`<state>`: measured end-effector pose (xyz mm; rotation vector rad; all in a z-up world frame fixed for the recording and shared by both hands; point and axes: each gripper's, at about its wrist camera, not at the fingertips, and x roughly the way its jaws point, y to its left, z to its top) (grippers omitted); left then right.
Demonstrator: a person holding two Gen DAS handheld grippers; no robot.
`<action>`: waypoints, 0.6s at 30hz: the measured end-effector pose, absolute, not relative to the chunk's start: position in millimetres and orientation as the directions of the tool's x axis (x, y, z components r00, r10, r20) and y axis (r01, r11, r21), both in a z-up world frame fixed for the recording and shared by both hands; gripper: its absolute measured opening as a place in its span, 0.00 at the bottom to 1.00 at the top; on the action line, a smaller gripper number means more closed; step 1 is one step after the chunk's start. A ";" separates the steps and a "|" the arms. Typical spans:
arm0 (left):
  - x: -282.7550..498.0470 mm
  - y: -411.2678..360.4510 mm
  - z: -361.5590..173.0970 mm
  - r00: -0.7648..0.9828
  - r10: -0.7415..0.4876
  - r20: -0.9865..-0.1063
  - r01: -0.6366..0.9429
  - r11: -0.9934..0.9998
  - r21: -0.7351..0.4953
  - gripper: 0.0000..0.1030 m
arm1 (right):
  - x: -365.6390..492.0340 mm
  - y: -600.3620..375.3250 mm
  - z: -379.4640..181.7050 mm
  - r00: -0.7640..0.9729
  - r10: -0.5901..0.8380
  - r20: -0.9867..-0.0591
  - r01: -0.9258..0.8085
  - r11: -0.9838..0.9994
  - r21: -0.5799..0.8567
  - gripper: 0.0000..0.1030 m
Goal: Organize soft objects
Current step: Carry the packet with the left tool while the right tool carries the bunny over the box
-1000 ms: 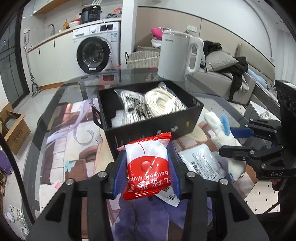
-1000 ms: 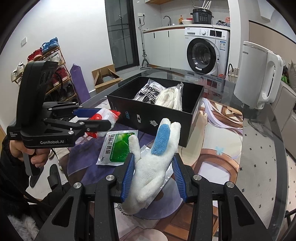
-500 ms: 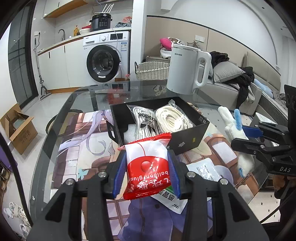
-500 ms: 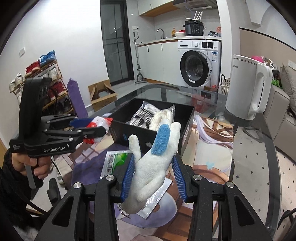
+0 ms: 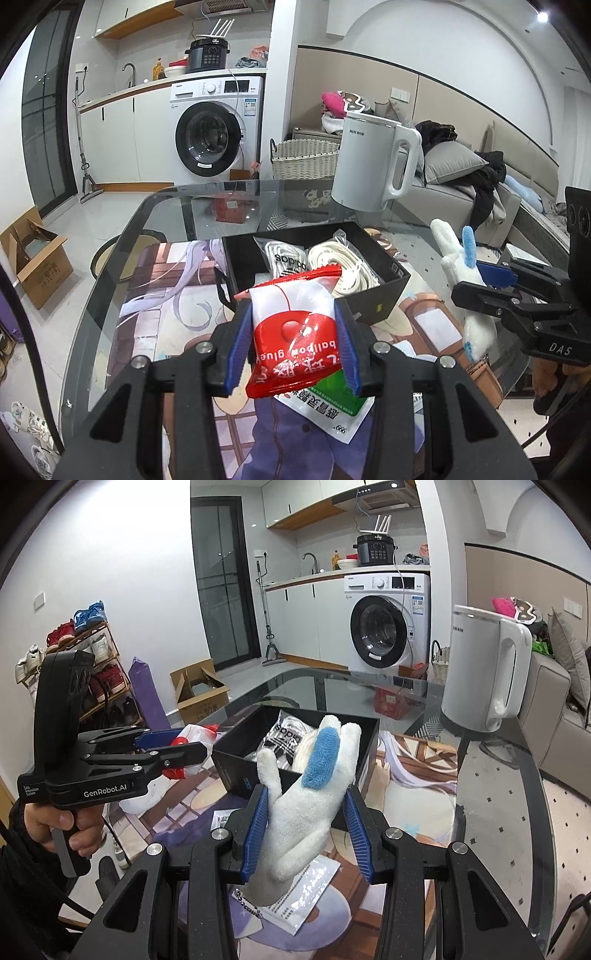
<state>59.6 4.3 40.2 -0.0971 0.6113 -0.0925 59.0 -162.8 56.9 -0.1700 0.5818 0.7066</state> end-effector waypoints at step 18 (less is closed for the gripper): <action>88.2 1.3 50.4 0.831 -0.101 -0.547 0.047 0.992 -0.113 0.40 | 73.2 -148.1 71.3 0.653 0.578 -0.490 -0.658 0.753 0.011 0.40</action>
